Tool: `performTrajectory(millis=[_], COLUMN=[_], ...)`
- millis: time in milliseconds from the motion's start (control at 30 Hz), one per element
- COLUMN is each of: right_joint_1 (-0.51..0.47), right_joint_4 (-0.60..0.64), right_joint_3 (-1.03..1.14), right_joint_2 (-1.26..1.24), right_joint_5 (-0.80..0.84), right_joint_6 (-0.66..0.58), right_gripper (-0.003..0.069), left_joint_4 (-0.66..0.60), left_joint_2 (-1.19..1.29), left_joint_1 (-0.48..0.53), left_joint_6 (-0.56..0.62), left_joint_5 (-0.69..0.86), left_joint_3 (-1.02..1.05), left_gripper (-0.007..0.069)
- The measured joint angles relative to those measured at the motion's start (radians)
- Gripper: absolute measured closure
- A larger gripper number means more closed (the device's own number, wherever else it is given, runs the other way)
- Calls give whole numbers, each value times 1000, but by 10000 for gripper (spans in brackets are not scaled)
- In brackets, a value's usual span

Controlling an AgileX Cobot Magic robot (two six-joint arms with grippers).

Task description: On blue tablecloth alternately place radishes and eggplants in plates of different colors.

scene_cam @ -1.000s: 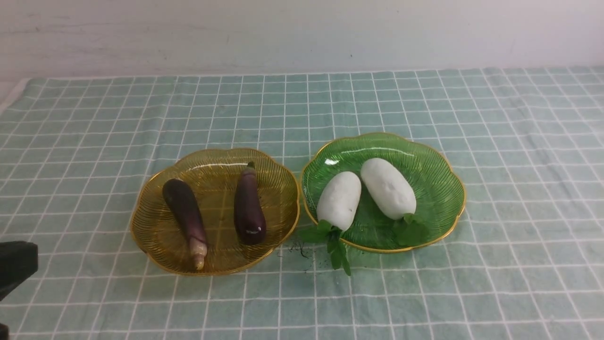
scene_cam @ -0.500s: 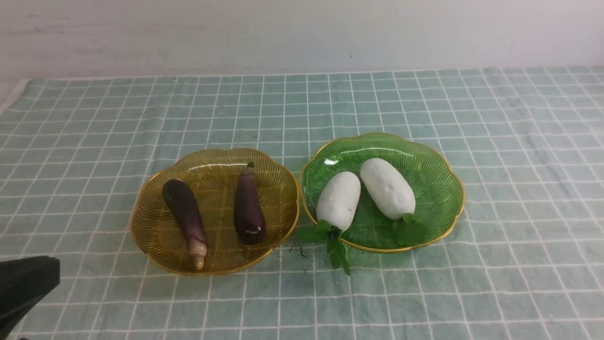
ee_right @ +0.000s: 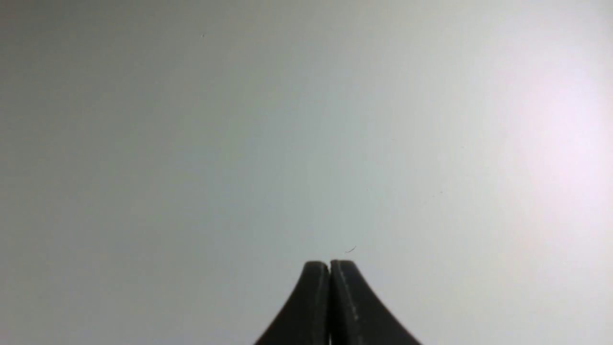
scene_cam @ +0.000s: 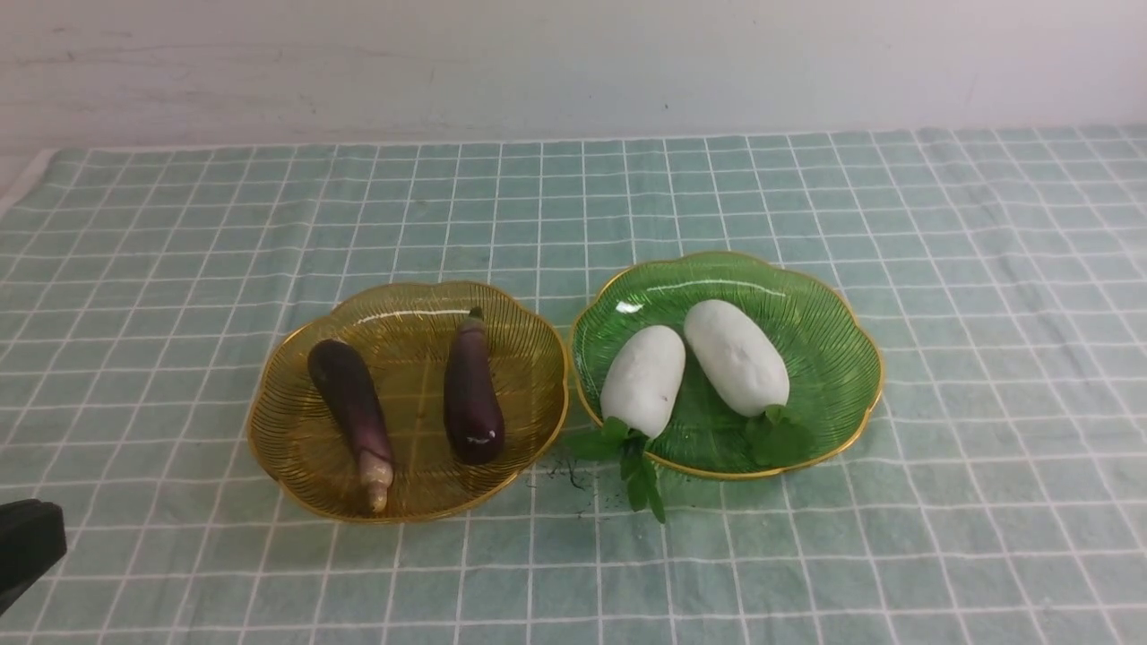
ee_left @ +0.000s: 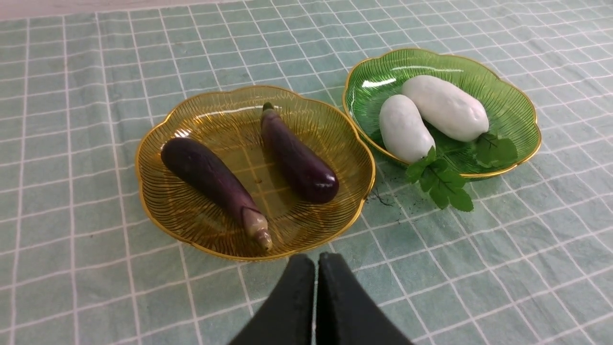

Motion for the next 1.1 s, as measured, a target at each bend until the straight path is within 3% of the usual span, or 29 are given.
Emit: performTrajectory(millis=[300, 433, 533, 700, 867, 1100], right_joint_1=[0, 0, 0, 0, 0, 0], right_joint_4=[0, 0, 0, 0, 0, 0], right_joint_3=[0, 0, 0, 0, 0, 0], right_joint_2=[0, 0, 0, 0, -1, -1], right_joint_5=[0, 0, 0, 0, 1, 3], right_joint_6=[-11, -13, -14, -14, -14, -14], right_gripper=[671, 671, 671, 671, 671, 671], left_joint_4=[16, 18, -8, -79, -78, -78], left_joint_2=[-1, -42, -105, -316, -377, -378], left_joint_1=[0, 10, 47, 221, 281, 287], left_joint_6=[18, 59, 115, 257, 273, 281], left_joint_5=[0, -82, -177, -391, -425, -405], left_joint_3=[1, 64, 147, 480, 653, 676], left_gripper=[632, 632, 632, 632, 632, 632])
